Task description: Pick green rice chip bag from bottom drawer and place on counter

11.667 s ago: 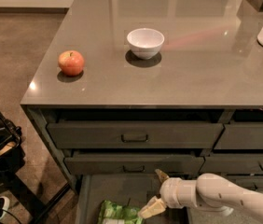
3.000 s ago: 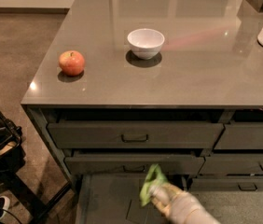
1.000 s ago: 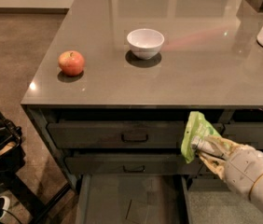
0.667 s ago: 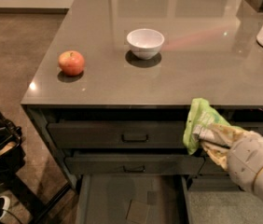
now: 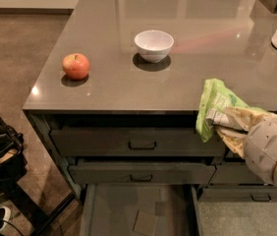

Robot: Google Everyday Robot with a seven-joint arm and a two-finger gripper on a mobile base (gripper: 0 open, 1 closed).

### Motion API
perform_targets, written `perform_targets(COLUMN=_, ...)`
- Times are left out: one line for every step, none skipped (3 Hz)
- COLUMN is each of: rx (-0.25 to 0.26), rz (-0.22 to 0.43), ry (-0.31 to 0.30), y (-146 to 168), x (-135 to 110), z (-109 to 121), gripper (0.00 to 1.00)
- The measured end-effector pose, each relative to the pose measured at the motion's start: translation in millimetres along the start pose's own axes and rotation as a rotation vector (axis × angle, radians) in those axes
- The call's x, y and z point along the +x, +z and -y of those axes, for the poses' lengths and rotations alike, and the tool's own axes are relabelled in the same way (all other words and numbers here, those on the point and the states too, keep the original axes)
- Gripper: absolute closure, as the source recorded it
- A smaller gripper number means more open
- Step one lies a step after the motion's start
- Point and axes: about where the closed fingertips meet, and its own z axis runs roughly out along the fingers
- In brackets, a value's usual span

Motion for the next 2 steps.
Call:
perform_targets(rx=-0.017, rz=0.009, ry=-0.016, y=5.7, x=-1.5, z=3.9, gripper=1.00)
perform_targets(rx=-0.048, rz=0.023, ry=-0.070, y=15.4, x=27.4, z=24.3, gripper=1.00)
